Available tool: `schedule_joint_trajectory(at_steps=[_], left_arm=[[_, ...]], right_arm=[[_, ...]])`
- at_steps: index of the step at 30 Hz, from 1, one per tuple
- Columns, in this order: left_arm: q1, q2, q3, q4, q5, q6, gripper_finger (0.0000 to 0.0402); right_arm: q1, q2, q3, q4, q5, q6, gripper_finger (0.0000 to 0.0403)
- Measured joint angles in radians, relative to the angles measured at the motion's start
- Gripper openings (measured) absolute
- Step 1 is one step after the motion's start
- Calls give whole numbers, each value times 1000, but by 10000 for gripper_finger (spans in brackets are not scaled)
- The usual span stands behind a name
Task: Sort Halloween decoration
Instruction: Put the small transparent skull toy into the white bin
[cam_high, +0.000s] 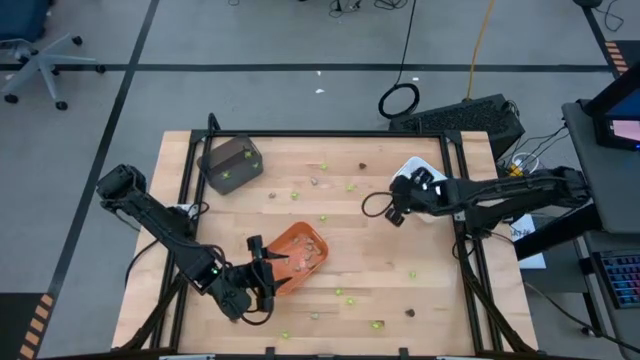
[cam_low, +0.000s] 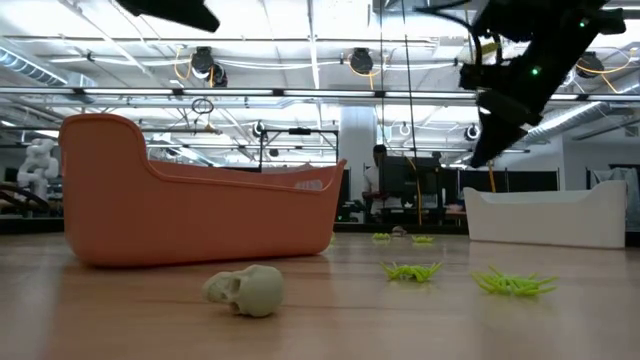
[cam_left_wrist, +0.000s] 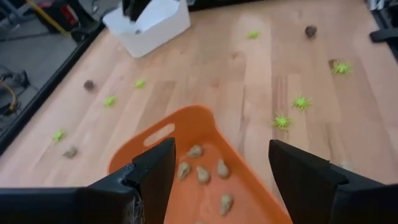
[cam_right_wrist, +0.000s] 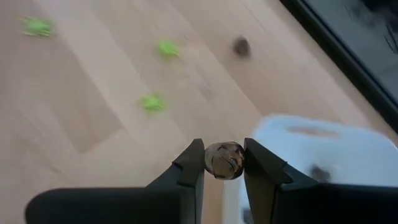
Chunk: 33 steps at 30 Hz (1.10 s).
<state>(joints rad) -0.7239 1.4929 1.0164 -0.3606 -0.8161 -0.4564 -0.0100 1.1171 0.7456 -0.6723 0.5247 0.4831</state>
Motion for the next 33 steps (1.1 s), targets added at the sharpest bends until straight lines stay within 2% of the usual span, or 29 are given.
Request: schedule_joint_trajectory(at_steps=[5,9,21,33], left_arm=[[-21,0,0,-58,0,-84,254],[-37,0,0,-55,0,-89,254],[-67,0,0,-51,0,-115,254],[-122,0,0,-50,0,-188,254]], right_arm=[[-93,-21,0,-118,6,57,61],[-178,-22,0,-176,4,77,61],[-403,50,0,-201,-28,56,61],[-449,142,0,-129,-28,29,61]])
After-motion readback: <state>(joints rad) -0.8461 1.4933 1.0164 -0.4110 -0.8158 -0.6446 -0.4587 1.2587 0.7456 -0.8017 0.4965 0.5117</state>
